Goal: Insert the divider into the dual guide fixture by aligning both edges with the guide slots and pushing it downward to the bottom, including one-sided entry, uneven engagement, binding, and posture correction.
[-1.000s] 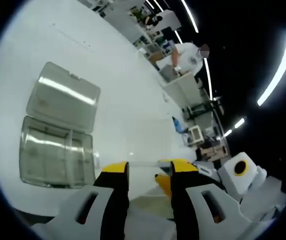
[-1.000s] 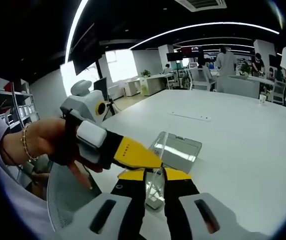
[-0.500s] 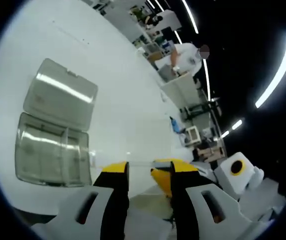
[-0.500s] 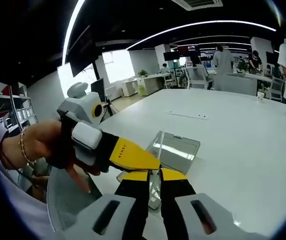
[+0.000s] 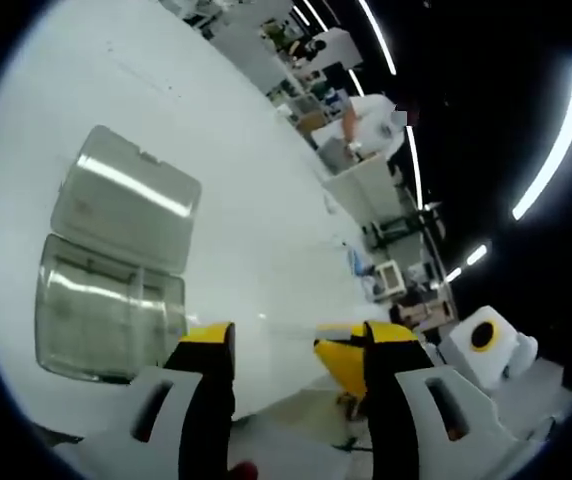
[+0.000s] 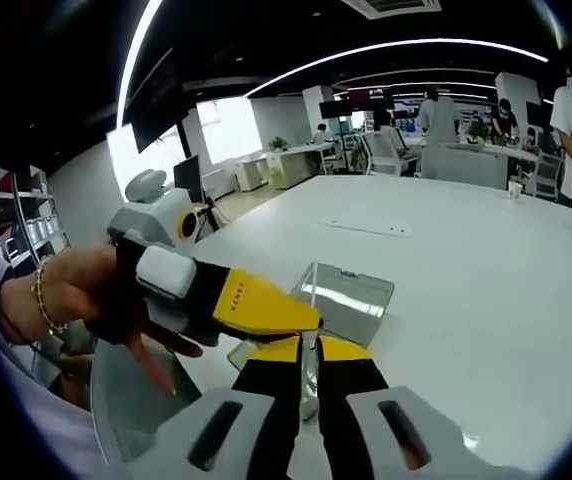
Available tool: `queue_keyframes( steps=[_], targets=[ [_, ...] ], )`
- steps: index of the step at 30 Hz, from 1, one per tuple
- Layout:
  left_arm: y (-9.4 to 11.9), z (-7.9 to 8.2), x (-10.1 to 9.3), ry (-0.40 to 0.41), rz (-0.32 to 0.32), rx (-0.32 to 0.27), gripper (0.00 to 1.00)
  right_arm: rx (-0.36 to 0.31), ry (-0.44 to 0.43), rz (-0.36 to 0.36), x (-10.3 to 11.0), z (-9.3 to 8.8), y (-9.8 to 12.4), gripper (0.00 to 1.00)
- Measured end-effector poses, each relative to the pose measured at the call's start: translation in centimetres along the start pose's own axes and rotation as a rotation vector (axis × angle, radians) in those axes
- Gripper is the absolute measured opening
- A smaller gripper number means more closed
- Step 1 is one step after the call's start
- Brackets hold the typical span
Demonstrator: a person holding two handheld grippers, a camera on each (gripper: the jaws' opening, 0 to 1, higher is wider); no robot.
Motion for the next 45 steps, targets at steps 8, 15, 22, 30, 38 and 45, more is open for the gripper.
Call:
queue_keyframes(
  steps=[8, 15, 22, 30, 38, 45],
  targets=[
    [0.2, 1.6, 0.5, 0.002, 0.016, -0.040, 0.55, 0.009, 0.036, 0.004, 0.7, 0.2, 0.1, 0.00],
    [0.0, 1.8, 0.4, 0.015, 0.009, -0.034, 0.52, 0.011, 0.041, 0.006, 0.5, 0.3, 0.1, 0.00],
    [0.2, 2.0, 0.6, 0.042, 0.003, -0.036, 0.53, 0.001, 0.022, 0.014, 0.4, 0.7, 0.1, 0.00],
    [-0.1, 1.4, 0.0, 0.122, -0.067, 0.010, 0.42, 0.008, 0.021, 0.028, 0.6, 0.8, 0.0, 0.00],
    [-0.1, 1.2, -0.1, 0.149, -0.070, 0.029, 0.34, 0.020, 0.052, 0.026, 0.5, 0.5, -0.1, 0.00],
    [0.0, 1.1, -0.1, 0.154, -0.068, 0.027, 0.33, 0.046, 0.076, 0.020, 0.7, 0.5, -0.2, 0.00]
  ],
)
Point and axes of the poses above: the point that each gripper's makers call its tool centre point, and the gripper's own axes: y roughly backward along the fingers, x roughly to its left, z roughly out of its top, the point moved 4 cm from there along y, roughly backward along the fingers, and after that the axes turned 9 degrees about x, right-handed, at the moved point
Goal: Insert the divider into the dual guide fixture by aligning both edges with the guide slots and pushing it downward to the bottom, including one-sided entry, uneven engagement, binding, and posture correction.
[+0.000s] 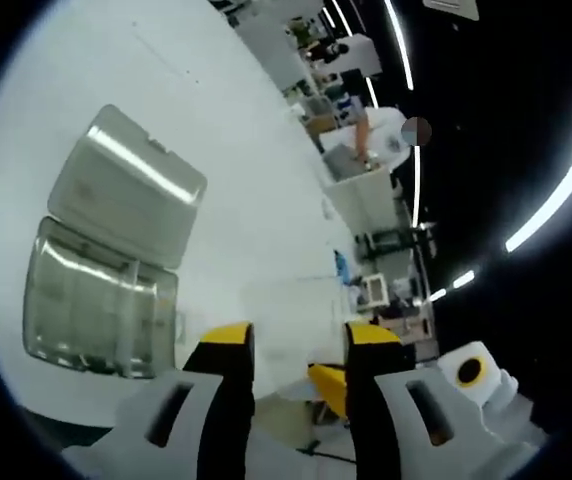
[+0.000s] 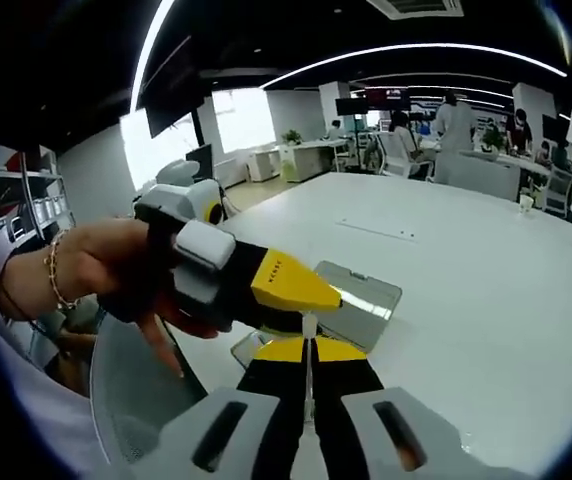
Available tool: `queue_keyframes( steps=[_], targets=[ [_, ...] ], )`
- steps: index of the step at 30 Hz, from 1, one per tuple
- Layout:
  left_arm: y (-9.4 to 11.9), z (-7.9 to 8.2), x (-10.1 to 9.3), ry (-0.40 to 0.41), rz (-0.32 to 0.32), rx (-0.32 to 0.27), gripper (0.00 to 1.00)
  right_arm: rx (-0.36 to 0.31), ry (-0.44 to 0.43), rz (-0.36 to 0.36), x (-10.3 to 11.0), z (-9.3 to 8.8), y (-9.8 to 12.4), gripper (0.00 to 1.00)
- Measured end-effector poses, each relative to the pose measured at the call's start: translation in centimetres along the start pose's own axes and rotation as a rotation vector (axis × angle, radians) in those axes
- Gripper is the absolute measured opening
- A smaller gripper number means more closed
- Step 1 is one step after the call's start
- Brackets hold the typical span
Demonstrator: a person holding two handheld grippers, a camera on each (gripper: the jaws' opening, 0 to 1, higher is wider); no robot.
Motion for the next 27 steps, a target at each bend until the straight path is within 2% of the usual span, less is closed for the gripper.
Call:
queue_keyframes(
  steps=[5, 8, 11, 12, 17, 27],
  targets=[
    [0.0, -0.2, 0.0, -0.006, -0.009, -0.006, 0.32, 0.059, 0.055, 0.013, 0.1, 0.0, 0.1, 0.00],
    [0.0, -0.3, 0.1, -0.014, -0.007, -0.008, 0.32, 0.089, 0.057, 0.037, 0.2, 0.1, 0.1, 0.06],
    [-0.2, -0.5, 0.5, -0.036, 0.006, 0.000, 0.32, 0.122, 0.078, 0.040, -0.2, 0.4, 0.0, 0.03],
    [-0.2, -0.6, 0.8, -0.050, 0.013, 0.004, 0.32, 0.153, 0.087, 0.053, -0.3, 0.4, -0.1, 0.03],
    [0.0, -0.6, 2.3, -0.050, 0.036, -0.001, 0.32, 0.224, 0.083, 0.135, 0.0, -0.2, -1.7, 0.02],
    [0.9, -0.1, 3.4, -0.085, 0.092, -0.013, 0.32, 0.296, 0.137, 0.170, 0.9, -0.2, -3.8, 0.01]
  ],
)
Point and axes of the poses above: the point that each gripper's makers call its tool centre point, and the gripper's own axes: y roughly backward along the fingers, x roughly to its left, z roughly out of its top, the point moved 4 cm from there along y, roughly backward along the fingers, and after that the axes turned 9 degrees about x, right-handed, at the moved point
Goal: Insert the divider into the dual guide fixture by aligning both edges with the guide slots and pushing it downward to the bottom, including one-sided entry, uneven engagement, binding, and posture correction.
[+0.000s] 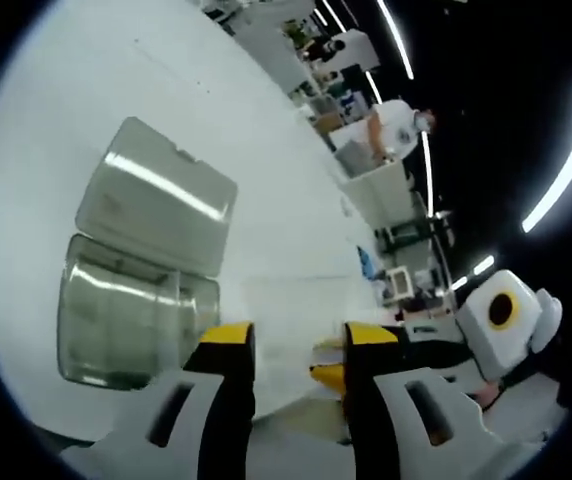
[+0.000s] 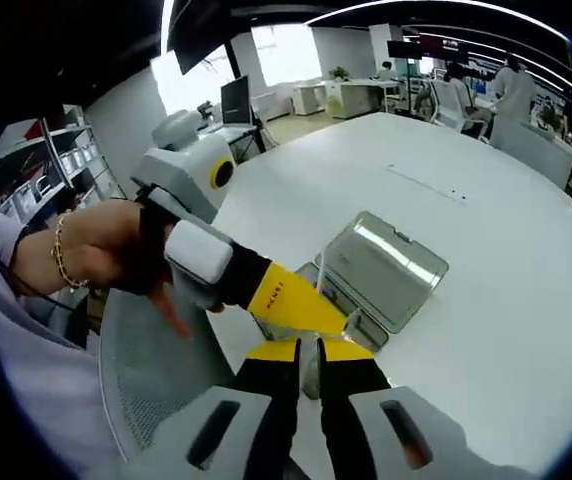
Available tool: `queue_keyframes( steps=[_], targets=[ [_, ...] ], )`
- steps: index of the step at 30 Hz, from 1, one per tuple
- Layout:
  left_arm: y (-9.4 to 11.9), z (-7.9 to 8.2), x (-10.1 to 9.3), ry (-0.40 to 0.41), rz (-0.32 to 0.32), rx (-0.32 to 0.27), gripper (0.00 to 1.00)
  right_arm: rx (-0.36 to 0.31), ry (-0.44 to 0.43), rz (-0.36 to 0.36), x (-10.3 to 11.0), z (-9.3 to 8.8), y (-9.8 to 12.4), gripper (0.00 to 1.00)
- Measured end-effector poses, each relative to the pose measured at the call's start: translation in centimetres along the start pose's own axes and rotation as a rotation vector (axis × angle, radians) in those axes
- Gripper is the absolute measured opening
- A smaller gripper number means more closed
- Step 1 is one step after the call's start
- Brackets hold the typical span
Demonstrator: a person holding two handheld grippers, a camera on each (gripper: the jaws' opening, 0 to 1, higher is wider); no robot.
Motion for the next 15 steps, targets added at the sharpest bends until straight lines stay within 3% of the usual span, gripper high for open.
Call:
queue_keyframes(
  steps=[10, 15],
  targets=[
    [0.32, 0.68, 0.35, -0.019, 0.030, -0.044, 0.32, -0.014, -0.073, 0.021, -0.29, 0.64, -0.26, 0.01],
    [0.11, 0.65, 0.42, -0.049, 0.061, -0.060, 0.32, 0.014, -0.092, 0.012, -0.39, 0.56, -0.56, 0.01]
  ],
)
Point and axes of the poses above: the point that each gripper's makers call its tool centre point, and the gripper's own axes: y roughly backward along the fingers, x roughly to its left, z roughly out of its top, the point moved 4 cm from there along y, roughly backward along the fingers, and after that the axes turned 9 degrees about x, right-handed, at the moved point
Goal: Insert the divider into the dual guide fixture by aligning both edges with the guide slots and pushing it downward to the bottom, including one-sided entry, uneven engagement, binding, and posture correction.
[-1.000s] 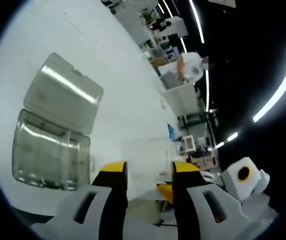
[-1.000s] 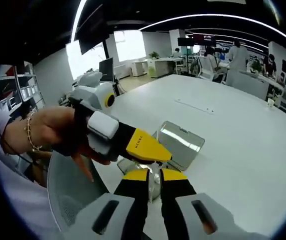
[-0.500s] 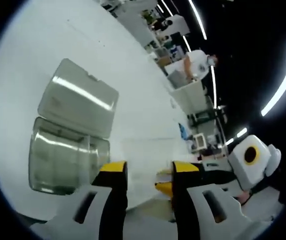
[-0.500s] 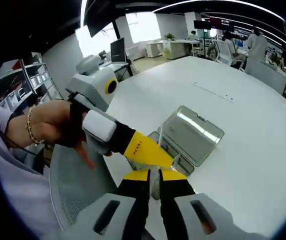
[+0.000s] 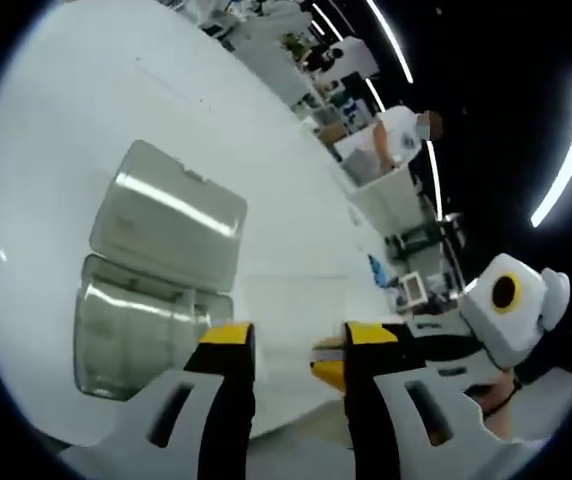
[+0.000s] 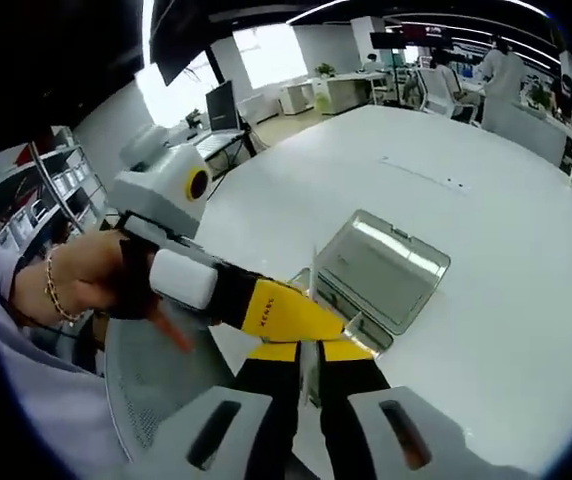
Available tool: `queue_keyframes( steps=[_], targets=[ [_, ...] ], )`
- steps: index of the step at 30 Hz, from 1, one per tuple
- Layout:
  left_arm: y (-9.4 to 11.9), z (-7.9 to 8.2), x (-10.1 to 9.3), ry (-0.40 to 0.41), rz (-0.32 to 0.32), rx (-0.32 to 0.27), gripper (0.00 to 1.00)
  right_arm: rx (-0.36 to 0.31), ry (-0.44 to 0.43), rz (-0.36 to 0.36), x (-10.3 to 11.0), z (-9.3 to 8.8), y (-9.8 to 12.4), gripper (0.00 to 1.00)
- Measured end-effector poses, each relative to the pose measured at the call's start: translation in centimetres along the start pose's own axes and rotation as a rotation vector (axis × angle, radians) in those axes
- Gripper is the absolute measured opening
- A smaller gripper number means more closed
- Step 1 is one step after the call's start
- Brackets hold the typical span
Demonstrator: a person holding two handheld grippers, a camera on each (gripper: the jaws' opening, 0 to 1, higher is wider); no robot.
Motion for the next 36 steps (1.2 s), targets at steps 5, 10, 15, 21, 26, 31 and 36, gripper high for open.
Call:
queue_keyframes(
  steps=[5, 10, 15, 21, 26, 31, 36],
  targets=[
    [0.0, -0.1, 0.2, 0.001, 0.013, -0.004, 0.32, 0.027, -0.005, 0.009, 0.0, -0.1, -0.1, 0.00],
    [0.3, -0.2, 0.2, 0.008, 0.020, -0.018, 0.32, 0.029, 0.005, 0.027, 0.2, 0.0, -0.1, 0.00],
    [0.9, 0.0, 0.2, 0.004, 0.012, -0.036, 0.33, 0.021, 0.020, 0.028, 0.7, 0.4, 0.0, 0.00],
    [2.0, 0.6, 0.5, -0.017, -0.004, -0.068, 0.37, 0.006, 0.025, 0.017, 1.8, 0.7, 0.1, 0.00],
    [3.2, 1.2, 0.7, -0.056, -0.015, -0.070, 0.38, 0.001, 0.007, -0.003, 2.6, 0.9, 0.0, 0.00],
    [4.8, 1.9, 1.4, -0.097, -0.027, -0.073, 0.39, -0.007, -0.021, -0.031, 3.3, 1.2, -0.2, 0.00],
    [6.5, 2.4, 2.6, -0.134, -0.022, -0.092, 0.40, -0.001, -0.041, -0.054, 4.0, 1.5, -0.8, 0.00]
  ],
)
Point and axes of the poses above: the point that each gripper's makers call its tool centre point, and the gripper's own axes: y roughly backward along the fingers, x roughly to its left, z roughly out of its top, the point moved 4 cm from there along y, roughly backward along the fingers, and after that the axes turned 9 degrees about x, right-handed, at the moved point
